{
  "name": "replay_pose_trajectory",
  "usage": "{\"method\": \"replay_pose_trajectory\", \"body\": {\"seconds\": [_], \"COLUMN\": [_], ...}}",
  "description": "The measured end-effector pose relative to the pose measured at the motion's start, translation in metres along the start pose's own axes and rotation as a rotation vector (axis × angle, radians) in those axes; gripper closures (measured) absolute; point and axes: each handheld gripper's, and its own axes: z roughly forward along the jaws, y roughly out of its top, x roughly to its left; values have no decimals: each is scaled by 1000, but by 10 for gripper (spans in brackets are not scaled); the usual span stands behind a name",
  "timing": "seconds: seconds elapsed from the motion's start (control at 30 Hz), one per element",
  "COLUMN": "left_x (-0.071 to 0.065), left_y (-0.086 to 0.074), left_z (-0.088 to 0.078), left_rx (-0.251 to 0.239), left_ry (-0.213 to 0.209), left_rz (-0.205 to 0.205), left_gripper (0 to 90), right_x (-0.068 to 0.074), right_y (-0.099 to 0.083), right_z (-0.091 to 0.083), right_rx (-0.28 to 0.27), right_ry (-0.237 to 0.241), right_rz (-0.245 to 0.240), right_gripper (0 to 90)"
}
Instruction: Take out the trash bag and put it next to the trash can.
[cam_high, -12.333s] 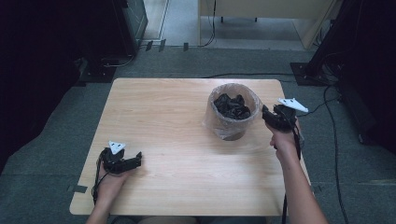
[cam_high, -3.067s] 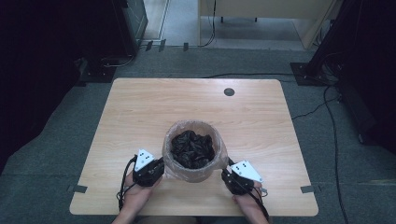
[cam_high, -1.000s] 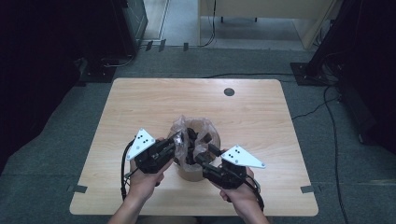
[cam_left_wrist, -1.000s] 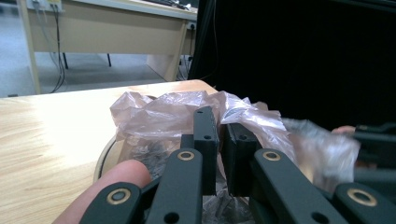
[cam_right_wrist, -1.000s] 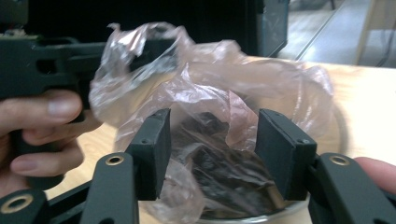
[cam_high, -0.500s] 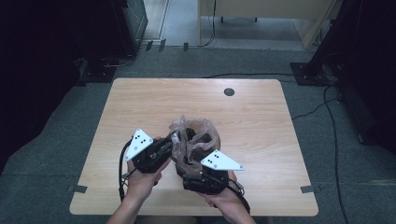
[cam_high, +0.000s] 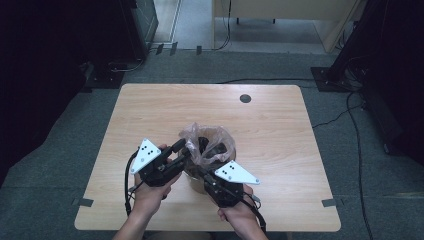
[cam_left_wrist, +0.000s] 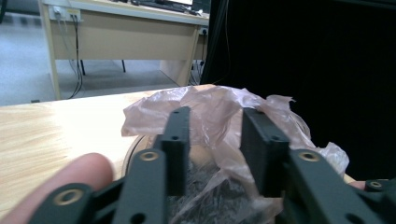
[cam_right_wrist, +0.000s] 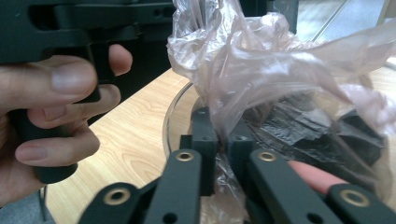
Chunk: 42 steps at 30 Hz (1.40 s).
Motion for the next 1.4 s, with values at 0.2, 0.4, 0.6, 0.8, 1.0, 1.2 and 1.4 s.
{"method": "replay_pose_trajectory", "body": {"seconds": [0.2, 0.4, 0.6, 0.8, 1.0, 1.2, 1.4], "left_x": [7, 19, 32, 51, 76, 106, 130], "left_y": [0, -3, -12, -26, -45, -81, -110], "left_z": [-4, -11, -18, -29, -39, -41, -41], "left_rx": [1, 43, 81, 102, 165, 275, 388], "left_ry": [28, 86, 139, 222, 310, 413, 495], "left_rz": [-13, -18, -23, -15, -45, -58, -74], "left_gripper": [386, 175, 92, 91, 91, 91, 91], "right_x": [-3, -8, -6, -2, 0, 0, 0], "right_y": [4, 13, 23, 32, 40, 46, 52], "right_z": [-6, -10, -14, -17, -20, -23, -27], "right_rx": [-50, -92, -134, -171, -200, -224, -241], "right_ry": [-29, -49, -64, -70, -70, -72, -78], "right_rz": [-5, -4, -34, -59, -72, -81, -90], "right_gripper": [900, 900, 900, 900, 900, 900, 900]}}
